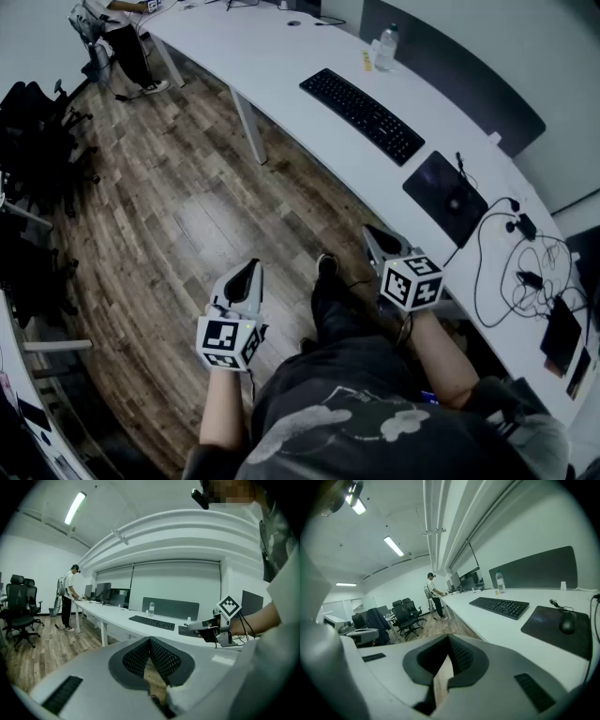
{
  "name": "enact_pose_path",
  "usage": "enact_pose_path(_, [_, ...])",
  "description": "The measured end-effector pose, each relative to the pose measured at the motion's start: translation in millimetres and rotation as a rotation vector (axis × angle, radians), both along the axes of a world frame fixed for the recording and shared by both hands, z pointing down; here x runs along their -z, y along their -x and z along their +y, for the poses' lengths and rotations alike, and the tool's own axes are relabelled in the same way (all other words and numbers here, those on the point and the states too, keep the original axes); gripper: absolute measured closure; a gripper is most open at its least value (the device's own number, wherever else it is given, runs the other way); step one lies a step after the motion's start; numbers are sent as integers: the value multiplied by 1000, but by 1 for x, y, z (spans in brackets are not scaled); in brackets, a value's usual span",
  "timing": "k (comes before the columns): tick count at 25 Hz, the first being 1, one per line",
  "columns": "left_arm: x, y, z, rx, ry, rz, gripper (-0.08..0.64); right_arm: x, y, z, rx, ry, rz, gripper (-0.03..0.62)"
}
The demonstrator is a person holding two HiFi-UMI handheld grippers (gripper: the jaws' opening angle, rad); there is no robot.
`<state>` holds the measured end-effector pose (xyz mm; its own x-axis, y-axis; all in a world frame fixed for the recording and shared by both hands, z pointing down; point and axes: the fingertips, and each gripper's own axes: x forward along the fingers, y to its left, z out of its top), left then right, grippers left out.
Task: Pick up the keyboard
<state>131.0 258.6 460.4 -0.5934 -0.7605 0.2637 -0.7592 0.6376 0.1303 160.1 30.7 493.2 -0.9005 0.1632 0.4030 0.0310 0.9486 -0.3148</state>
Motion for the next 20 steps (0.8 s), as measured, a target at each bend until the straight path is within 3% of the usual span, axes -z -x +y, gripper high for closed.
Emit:
enact_pose_path(4, [-3,-13,-1,-25,-1,20,560,2,-12,2,-14,-18,-3,592])
enact_pose_path(10, [-22,-25,2,-49,79,34,560,-2,-24,-1,-30,-34,14,592])
enact_pose_path(14, [-21,-20,8,-24,83,24,560,-4,-25,-4,-38,-45,22,592])
enact_pose_path(20, [-35,-4,12,6,85,75,560,-10,-9,-8,-44,-32,21,592])
